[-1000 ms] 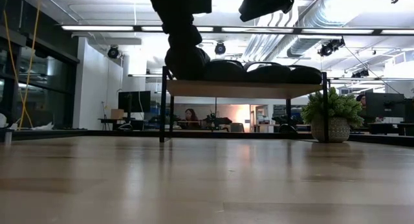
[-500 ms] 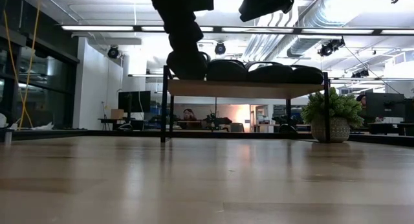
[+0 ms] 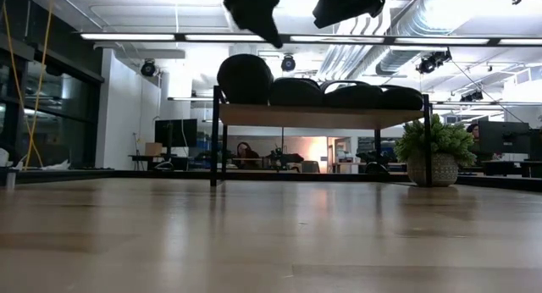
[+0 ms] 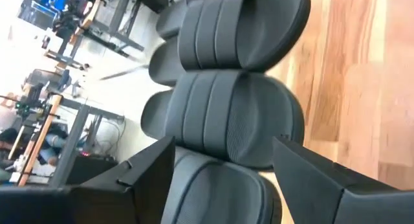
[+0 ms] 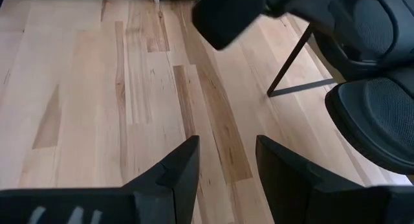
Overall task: Pick and place slides into the shelf
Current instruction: Adjust the black slippers on the shelf
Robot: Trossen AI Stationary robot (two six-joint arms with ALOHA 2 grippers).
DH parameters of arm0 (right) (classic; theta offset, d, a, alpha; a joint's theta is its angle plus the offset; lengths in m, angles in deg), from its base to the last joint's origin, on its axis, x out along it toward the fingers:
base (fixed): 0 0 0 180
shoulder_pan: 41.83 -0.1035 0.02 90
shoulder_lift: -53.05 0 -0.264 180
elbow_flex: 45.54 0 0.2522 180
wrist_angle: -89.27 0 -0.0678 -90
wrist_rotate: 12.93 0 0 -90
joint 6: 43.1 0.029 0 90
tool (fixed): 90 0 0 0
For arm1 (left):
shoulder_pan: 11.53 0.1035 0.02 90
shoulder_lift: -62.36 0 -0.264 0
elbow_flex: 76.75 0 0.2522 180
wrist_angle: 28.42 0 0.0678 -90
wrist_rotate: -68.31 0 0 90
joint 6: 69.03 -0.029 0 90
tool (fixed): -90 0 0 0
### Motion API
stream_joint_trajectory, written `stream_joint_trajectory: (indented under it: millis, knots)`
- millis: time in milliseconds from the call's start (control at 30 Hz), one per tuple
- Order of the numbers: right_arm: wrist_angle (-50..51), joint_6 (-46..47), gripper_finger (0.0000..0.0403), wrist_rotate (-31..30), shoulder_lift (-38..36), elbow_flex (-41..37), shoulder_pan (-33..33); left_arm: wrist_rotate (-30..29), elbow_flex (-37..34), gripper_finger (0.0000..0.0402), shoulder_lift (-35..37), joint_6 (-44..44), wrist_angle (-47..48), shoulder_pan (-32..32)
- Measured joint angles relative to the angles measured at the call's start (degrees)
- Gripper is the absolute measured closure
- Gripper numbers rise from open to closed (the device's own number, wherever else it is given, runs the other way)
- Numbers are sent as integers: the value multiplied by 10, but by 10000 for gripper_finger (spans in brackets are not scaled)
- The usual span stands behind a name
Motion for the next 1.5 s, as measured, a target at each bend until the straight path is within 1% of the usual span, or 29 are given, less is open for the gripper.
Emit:
stream_joint_trajectory:
  millis: [100,233,300,367,433,567,633,733,900,1067,1167,1267,1500]
  knots:
    - [0,1,261,0,0,0,0,-2,19,153,0,0,8,-14]
    - [0,1,261,0,0,0,0,-4,36,154,0,6,33,-31]
    - [0,2,261,0,0,0,0,-5,42,157,0,14,53,-36]
    - [0,2,261,-3,0,0,0,-22,49,162,0,28,85,-39]
    - [3,3,261,-20,0,0,0,-31,56,167,1,43,118,-38]
    - [18,9,261,-63,0,0,1,-31,70,178,4,79,187,-38]
    - [23,19,261,-76,0,0,7,-31,71,183,11,93,210,-38]
    - [27,27,261,-74,0,0,22,-30,71,192,30,109,235,-38]
    - [32,26,261,-80,0,0,56,-6,71,207,81,114,233,-37]
    - [17,-38,261,-83,11,0,102,48,71,218,129,121,232,-38]
    - [6,-75,261,-76,17,0,126,69,71,220,147,127,232,-38]
    - [-5,-107,261,-67,20,0,145,79,71,218,155,130,232,-38]
    - [-29,-160,261,-78,37,0,180,81,71,223,153,129,232,-38]
